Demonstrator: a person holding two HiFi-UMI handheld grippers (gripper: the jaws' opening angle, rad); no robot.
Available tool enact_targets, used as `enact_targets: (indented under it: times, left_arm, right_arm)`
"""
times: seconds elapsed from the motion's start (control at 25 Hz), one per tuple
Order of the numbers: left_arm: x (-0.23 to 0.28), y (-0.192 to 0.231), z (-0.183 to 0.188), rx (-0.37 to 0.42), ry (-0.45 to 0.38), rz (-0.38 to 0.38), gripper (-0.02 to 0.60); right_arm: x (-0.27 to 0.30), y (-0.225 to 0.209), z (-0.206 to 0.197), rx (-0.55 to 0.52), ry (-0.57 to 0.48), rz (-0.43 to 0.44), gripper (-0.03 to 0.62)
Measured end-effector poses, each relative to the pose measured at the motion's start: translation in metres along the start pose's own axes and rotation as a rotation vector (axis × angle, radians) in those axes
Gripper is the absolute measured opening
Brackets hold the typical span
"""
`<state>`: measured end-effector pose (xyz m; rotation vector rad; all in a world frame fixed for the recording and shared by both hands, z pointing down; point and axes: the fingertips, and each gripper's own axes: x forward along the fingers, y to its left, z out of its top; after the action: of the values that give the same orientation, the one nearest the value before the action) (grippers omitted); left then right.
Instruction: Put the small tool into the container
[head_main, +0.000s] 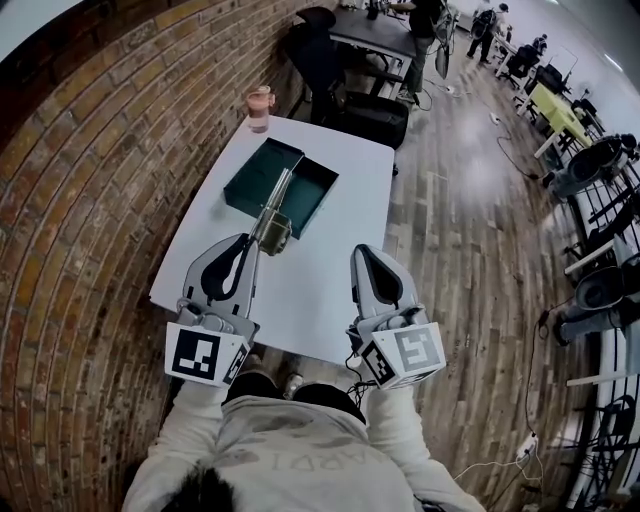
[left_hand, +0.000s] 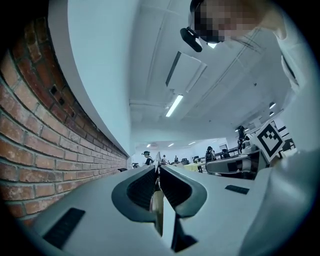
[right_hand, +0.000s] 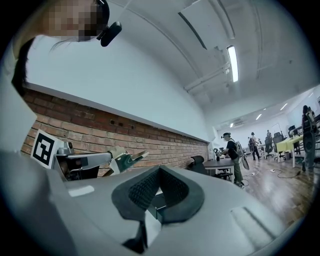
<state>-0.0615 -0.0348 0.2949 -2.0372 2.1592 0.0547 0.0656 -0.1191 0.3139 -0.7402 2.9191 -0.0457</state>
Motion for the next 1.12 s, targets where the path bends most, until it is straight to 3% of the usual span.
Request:
enact_targets:
  times: [0.24, 0.76, 1.12]
  left_arm:
    - [0.024, 0.026, -0.011, -0.013, 0.012, -0.011, 0.032]
    - [0.100, 0.079, -0.034, -0.039, 0.048, -0.142, 0.032]
    - [0.158, 0.102, -0.090, -0.096, 0.130, -0.231, 0.032]
  right_arm:
    - [0.033, -0.006, -0.009, 0.010, 0.008, -0.013, 0.011]
    - [0.103, -0.027, -0.014, 0.014, 0.018, -0.130, 0.011]
    - [0.130, -0.050, -0.034, 0.028, 0.057, -0.258, 0.011]
